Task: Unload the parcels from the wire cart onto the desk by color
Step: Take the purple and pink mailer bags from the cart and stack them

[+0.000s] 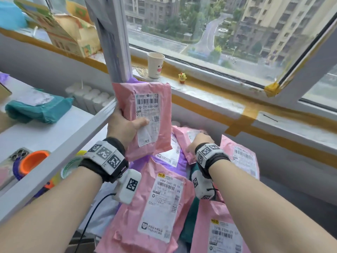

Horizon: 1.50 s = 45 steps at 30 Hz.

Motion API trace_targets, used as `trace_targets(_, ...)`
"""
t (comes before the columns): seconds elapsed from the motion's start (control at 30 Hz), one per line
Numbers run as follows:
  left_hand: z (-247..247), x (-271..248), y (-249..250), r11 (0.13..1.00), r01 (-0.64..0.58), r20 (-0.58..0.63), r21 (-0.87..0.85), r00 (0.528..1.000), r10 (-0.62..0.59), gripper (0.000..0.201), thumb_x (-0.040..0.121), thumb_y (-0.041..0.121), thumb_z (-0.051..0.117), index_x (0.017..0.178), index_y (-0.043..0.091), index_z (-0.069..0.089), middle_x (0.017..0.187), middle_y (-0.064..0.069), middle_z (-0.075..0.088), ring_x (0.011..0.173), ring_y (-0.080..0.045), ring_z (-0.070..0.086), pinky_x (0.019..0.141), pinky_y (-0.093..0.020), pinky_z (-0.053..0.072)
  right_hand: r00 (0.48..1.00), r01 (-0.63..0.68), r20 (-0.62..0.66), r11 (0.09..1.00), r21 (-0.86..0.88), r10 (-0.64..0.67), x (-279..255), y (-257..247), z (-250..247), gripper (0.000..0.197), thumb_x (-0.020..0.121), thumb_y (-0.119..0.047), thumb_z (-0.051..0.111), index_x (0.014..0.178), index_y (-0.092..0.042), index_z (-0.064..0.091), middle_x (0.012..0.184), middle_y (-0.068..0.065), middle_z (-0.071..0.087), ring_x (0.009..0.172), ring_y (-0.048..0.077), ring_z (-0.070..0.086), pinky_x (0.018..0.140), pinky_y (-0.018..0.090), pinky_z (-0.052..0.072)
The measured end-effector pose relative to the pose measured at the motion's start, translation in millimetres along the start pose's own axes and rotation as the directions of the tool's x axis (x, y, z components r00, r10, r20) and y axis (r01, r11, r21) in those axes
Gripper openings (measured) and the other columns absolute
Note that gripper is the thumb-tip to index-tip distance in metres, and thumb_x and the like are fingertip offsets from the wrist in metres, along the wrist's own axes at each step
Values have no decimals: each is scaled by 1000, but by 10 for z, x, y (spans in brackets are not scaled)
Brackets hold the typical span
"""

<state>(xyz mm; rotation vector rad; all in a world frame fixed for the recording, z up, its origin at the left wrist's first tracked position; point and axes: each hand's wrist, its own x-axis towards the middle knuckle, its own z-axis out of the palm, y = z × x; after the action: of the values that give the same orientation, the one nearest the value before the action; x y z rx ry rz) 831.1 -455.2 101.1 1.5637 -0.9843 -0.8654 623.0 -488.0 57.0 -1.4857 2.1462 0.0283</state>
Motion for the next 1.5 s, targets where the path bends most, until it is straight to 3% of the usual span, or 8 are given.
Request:
trace_targets(0.23,-20,35,-70,996,-34,-29,88,999,36,62,63,22,81,119,23,55,108,6,67,96,-16,65,92,-36,52,996,90,34,989,-119,-87,77,-48,44,39,92,-24,54,126,-5,55,125,15,58,117,30,55,96,34,43)
trace_targets(0.37,-19,34,-73,996,-40,-22,83,999,42,60,66,19,80,120,21,54,105,7,65,94,-13,63,88,-29,51,990,117,-86,993,23,-115,18,-164,-36,58,85,-66,30,87,-18,62,73,7,62,74,27,61,71,31,47)
trace_targets(0.5,-18,19,-6,995,-46,-28,84,998,48,60,67,18,80,121,19,55,107,5,66,93,-13,63,85,-24,49,983,153,-111,987,41,-148,-90,-209,-301,19,89,-26,50,86,-9,58,94,13,67,81,29,62,75,35,53)
trace_targets(0.83,-185,-247,417,977,54,141,-204,990,-26,47,67,10,77,110,15,59,99,0,71,85,-20,70,79,-35,56,922,236,-361,942,238,-141,-580,-9,-729,21,88,-20,52,69,-15,47,95,14,69,92,32,67,86,41,53)
trace_targets(0.97,-217,-491,321,941,328,562,-79,795,-230,59,61,17,75,118,7,59,111,-17,68,98,-37,67,92,-55,49,908,262,-410,880,397,-85,-761,139,-729,19,87,-22,51,69,-18,45,77,15,70,72,32,70,75,44,58)
trace_targets(1.13,-191,-851,-38,924,350,675,155,646,-358,29,82,-4,56,110,4,60,109,-20,68,100,-37,64,95,-51,48,875,316,-472,865,390,-107,-1036,237,-648,10,75,-19,51,66,-18,46,73,14,69,73,34,69,73,46,58)
trace_targets(1.33,-192,-917,-315,925,269,598,268,706,-379,38,74,2,71,110,2,60,95,-11,71,70,-17,69,59,-22,54,842,364,-520,862,353,-143,-1347,263,-528,13,77,-16,49,65,-17,44,70,12,69,67,30,70,70,45,58)
trace_targets(1.5,-257,-909,-264,941,110,501,320,823,-267,62,57,18,84,109,18,50,95,4,61,91,-18,62,94,-33,45,840,429,-486,843,325,-241,-1562,277,-422,6,77,-12,55,73,-9,52,80,10,70,67,29,69,65,48,58)
